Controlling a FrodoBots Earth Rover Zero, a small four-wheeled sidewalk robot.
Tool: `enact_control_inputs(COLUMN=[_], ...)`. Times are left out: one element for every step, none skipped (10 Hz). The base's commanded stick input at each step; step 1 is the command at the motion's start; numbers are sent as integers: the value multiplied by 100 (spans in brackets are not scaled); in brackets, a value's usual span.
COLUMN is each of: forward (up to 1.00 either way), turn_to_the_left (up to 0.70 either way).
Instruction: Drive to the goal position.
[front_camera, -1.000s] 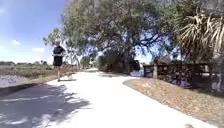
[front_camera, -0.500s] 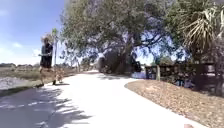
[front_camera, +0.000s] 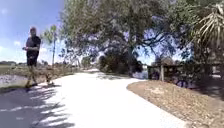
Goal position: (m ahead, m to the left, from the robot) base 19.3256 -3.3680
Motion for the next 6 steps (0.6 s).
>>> enact_control_inputs(forward=[70,70,70,70,70,70], turn_to_the_left=[0,0,0,0,0,0])
